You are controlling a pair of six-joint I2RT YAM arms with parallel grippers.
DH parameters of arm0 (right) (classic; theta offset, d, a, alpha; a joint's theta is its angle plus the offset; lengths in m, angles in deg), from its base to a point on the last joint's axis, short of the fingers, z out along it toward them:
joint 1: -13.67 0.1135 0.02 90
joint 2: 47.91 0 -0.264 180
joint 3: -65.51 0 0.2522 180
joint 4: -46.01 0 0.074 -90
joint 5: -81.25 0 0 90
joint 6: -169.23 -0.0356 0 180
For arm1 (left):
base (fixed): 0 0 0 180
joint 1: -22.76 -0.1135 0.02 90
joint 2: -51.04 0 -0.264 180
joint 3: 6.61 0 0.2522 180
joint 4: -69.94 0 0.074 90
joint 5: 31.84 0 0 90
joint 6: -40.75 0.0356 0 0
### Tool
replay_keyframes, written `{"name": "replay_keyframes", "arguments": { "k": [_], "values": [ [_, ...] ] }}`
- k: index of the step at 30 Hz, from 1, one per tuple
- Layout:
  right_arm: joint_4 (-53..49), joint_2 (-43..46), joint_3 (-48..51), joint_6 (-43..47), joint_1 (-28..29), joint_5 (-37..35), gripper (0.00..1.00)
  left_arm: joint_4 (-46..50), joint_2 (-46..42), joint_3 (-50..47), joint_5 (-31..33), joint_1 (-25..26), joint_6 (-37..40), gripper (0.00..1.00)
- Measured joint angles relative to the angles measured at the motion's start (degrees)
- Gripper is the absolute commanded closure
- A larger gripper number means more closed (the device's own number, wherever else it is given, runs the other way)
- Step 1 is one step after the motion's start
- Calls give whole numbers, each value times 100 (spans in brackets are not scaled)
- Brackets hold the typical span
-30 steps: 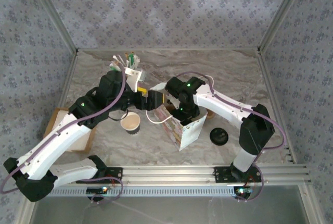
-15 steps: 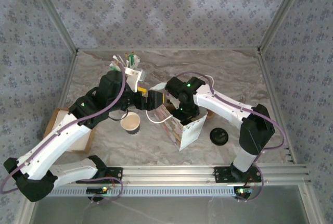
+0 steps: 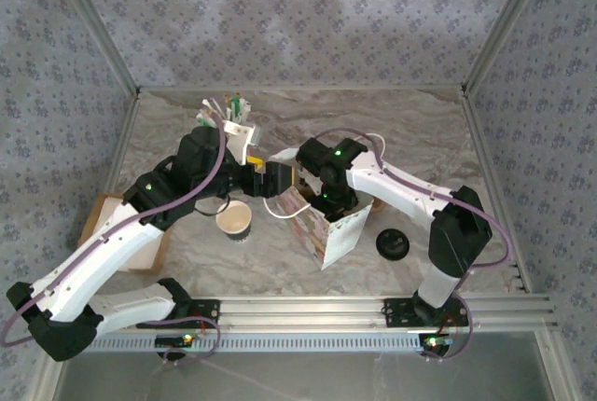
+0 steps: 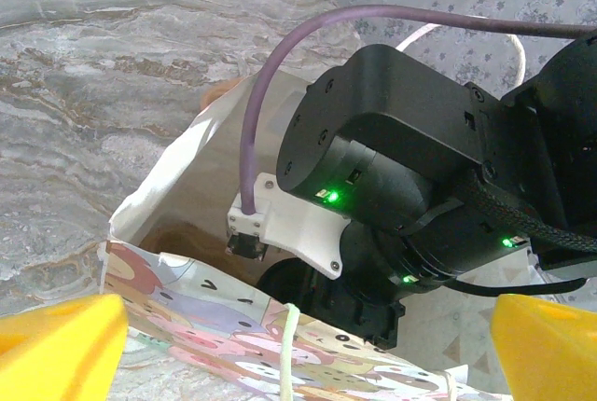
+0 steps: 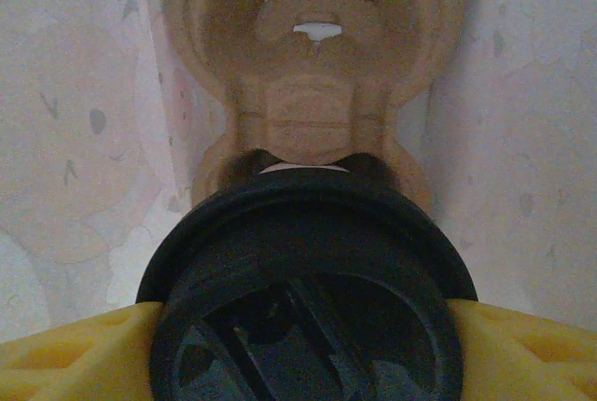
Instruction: Pack the takeout coffee
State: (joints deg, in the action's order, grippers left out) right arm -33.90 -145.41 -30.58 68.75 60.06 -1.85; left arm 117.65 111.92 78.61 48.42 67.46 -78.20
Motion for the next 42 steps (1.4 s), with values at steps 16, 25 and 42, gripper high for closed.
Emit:
{"name": "replay_keyframes", "arguments": {
  "k": [16, 25, 42],
  "values": [
    [-2, 11, 0, -7, 37, -42, 13, -39, 11, 0, 9, 0, 0, 1],
    [0, -22, -17, -20, 87, -155, 10, -39, 11, 0, 15, 0, 0, 1],
    [0, -44, -9, -20, 85, -234, 8, -39, 11, 0, 13, 0, 0, 1]
  ]
}}
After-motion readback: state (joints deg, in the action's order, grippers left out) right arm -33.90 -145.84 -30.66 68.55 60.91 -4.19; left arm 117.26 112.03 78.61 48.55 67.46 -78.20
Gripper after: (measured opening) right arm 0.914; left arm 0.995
